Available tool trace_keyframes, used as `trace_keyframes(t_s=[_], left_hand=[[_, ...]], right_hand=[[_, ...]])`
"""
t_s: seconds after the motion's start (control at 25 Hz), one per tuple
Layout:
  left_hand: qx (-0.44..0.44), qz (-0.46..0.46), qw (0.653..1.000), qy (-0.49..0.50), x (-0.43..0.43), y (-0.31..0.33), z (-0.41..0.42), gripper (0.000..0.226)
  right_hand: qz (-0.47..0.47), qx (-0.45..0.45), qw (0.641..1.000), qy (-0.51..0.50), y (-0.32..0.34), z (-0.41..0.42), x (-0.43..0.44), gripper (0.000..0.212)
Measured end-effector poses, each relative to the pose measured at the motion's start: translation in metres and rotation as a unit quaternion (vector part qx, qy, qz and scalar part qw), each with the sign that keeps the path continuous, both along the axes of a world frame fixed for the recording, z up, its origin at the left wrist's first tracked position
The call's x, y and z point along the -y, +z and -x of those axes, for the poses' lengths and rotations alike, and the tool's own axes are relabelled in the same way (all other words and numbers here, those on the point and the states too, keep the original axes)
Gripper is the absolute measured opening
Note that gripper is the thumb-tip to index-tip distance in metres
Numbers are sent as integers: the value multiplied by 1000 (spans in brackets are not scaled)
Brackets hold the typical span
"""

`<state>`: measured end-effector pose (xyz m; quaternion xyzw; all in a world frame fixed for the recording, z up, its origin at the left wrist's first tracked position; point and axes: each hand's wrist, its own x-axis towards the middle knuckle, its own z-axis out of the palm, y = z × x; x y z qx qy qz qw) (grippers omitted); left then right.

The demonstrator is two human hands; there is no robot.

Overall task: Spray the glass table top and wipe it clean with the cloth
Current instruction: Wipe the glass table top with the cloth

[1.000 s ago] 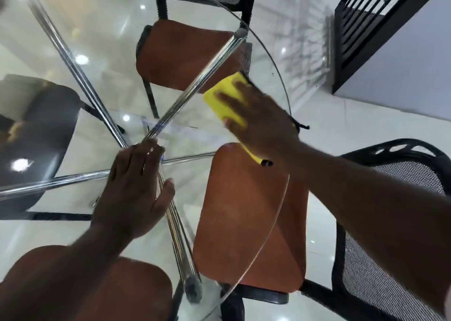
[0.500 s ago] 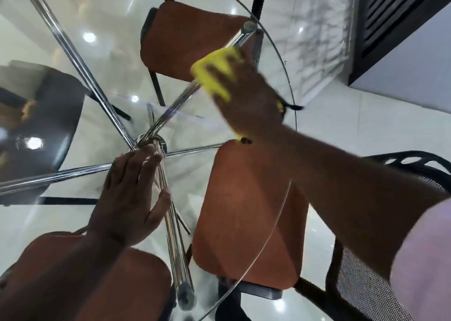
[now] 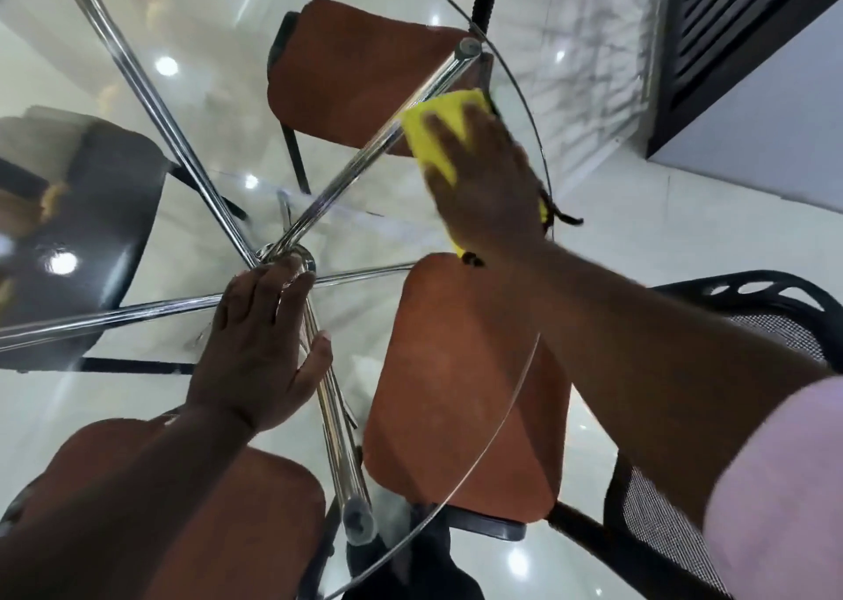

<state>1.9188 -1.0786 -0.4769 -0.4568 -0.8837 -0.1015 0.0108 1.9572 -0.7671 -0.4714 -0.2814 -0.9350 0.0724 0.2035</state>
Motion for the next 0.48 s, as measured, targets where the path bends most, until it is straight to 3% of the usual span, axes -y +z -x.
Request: trace_keyframes(t_s=[0.04,0.16,0.28,0.4,0.48], left_hand=[[-4,-5,1000,-2,1,0,-1,67],[3,-14,1000,9,0,6,-1,67],[19,-2,1000,6,-2,6,-2,67],[25,10,1000,-10,-4,7,3,66],[29,12,999,-9,-2,9,1,65]], right_hand=[[128,-77,989,1,-15,-19,-9,55],[49,37,995,-73,18,-86,40,61],[5,77,996,52,13,-123,107,60],[-53,91,969,223,3,-64,68,56],[-67,109,972,195,-5,-4,7,54]])
